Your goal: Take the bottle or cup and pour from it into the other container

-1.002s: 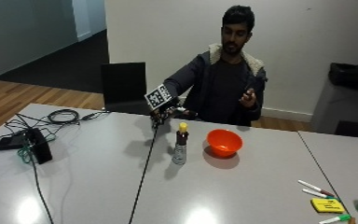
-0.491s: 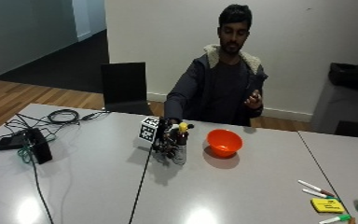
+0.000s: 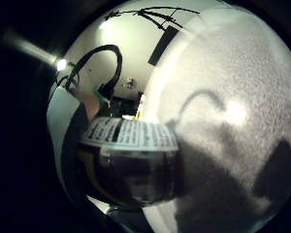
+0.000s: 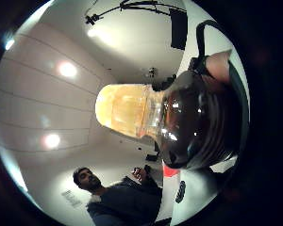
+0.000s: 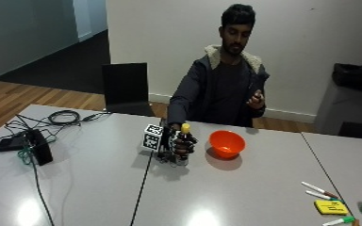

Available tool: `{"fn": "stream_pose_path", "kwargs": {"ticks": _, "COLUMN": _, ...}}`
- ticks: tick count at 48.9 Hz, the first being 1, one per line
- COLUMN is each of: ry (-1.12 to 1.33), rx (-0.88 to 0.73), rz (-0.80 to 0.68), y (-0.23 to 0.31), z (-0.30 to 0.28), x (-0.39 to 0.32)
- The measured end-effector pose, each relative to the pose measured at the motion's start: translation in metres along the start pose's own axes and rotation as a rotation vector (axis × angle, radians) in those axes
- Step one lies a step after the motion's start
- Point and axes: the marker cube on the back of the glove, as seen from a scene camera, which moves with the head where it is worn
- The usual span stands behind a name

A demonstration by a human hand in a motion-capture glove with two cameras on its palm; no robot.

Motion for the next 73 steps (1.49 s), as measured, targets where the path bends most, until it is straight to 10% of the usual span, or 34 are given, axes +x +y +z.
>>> {"fn": "stream_pose_path", "kwargs": {"ticks": 18, "ry": 0.107, "rx": 0.057, "rz": -0.082, "y": 0.021, "z": 0.002, "x": -0.043}}
{"fn": "stream_pose_path", "kwargs": {"ticks": 30, "ry": 0.567, "rx": 0.023, "rz": -0.325, "y": 0.038, "z": 0.023, "x": -0.124}}
{"fn": "stream_pose_path", "kwargs": {"ticks": 73, "ry": 1.894, "rx": -0.39, "rz": -0.455, "y": 0.089, "z": 0.143, "x": -0.171}}
